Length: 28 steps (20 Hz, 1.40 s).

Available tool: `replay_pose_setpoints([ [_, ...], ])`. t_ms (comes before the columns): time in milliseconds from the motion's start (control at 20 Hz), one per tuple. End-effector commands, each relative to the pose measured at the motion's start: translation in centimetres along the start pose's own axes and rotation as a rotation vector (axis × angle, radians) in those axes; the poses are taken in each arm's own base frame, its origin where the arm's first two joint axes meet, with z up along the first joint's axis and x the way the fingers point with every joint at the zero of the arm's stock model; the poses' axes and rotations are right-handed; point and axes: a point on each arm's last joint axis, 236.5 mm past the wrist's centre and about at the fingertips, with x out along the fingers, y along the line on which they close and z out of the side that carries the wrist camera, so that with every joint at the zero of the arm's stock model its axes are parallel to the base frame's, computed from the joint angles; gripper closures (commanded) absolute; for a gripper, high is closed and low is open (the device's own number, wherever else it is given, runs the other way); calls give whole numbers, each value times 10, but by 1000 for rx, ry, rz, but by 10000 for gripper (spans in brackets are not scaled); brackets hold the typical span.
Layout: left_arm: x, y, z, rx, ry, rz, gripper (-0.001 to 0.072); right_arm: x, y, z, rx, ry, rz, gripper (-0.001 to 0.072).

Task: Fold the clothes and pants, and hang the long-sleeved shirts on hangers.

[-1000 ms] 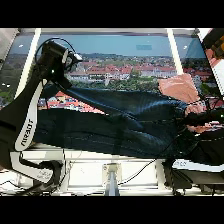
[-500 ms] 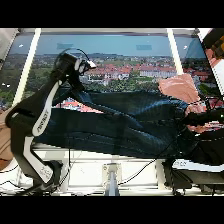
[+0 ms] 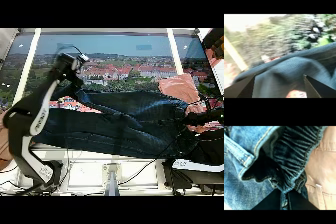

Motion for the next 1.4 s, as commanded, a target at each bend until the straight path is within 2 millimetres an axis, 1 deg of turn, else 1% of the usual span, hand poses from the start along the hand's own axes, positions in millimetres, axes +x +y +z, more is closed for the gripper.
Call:
replay_pose_setpoints([
  [0,-65,58,-7,-148,-128,51,8,0,0,1,0,-3,-2,676],
  [50,-86,74,-15,-214,-172,35,8,0,-1,1,0,-3,-2,676],
  [100,-103,83,-24,-283,-209,-7,9,0,-1,1,0,-6,-4,676],
  [150,-117,84,-34,-340,-246,-86,9,0,-2,3,0,-12,-7,676],
  [200,-125,77,-46,-373,-264,-180,9,0,-2,5,2,-22,-9,676],
  [250,-125,72,-64,-403,-244,-242,10,0,-1,8,3,-33,-5,676],
  [300,-118,70,-88,-434,-190,-267,10,0,0,10,4,-43,1,676],
  [350,-106,68,-115,-477,-128,-284,10,0,1,12,5,-49,6,676],
  [400,-92,61,-138,-533,-81,-315,10,0,2,13,6,-54,10,676],
  [500,-67,32,-174,-618,-1,-419,10,0,2,13,6,-55,9,676],
  [550,-55,20,-186,-658,15,-446,10,0,2,13,6,-55,9,676],
  [600,-43,13,-193,-700,5,-454,10,0,2,13,6,-55,9,676],
  [750,-15,-3,-203,-755,1,-457,9,0,2,13,6,-54,10,676],
  [800,-8,-10,-203,-767,2,-468,10,0,3,12,6,-53,11,676],
  [850,-2,-14,-200,-792,-14,-479,9,0,3,12,6,-52,12,676],
  [900,3,-12,-193,-822,-51,-473,9,0,3,12,6,-50,13,676],
  [1000,12,2,-182,-872,-133,-424,9,0,3,11,6,-49,15,676],
  [1100,20,17,-178,-889,-192,-359,10,0,3,11,6,-49,15,676],
  [1150,23,22,-177,-871,-217,-332,9,0,4,11,6,-48,15,676],
  [1250,25,28,-172,-857,-249,-299,10,0,4,11,6,-48,16,676],
  [1350,32,26,-168,-853,-251,-296,10,0,4,11,6,-47,17,676],
])
